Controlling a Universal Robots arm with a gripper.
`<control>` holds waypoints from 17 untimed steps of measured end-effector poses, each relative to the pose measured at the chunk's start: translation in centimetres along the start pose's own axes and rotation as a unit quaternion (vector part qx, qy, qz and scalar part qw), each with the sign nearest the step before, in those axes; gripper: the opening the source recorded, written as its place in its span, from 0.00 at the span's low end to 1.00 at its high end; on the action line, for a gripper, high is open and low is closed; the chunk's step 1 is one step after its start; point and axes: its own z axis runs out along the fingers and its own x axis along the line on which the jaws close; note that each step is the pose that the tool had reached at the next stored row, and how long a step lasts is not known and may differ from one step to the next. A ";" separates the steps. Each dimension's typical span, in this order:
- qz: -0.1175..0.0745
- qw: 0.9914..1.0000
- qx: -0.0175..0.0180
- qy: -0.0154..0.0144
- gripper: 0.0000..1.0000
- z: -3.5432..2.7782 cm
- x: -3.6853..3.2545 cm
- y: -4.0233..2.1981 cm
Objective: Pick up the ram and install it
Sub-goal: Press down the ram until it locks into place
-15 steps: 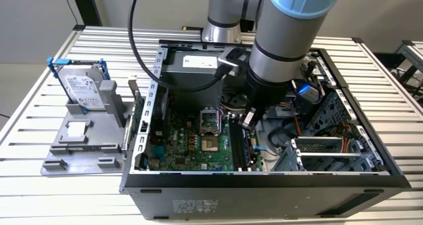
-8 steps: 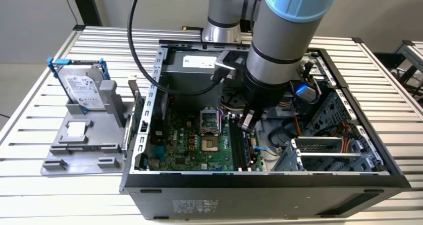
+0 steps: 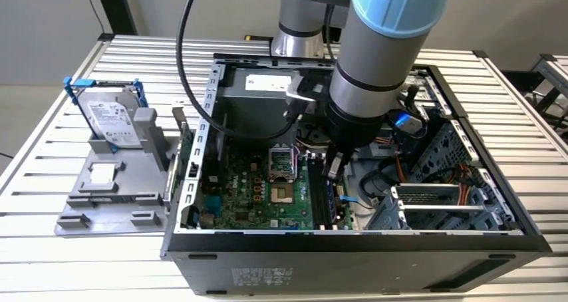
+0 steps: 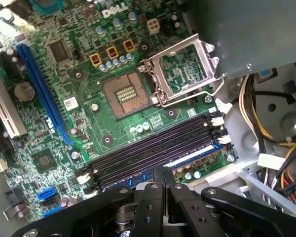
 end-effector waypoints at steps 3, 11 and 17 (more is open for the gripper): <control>-0.027 1.000 -0.001 0.000 0.00 0.07 0.00 0.00; -0.090 0.996 -0.001 -0.001 0.00 0.18 -0.01 -0.03; -0.114 0.994 -0.002 -0.001 0.00 0.38 -0.01 -0.32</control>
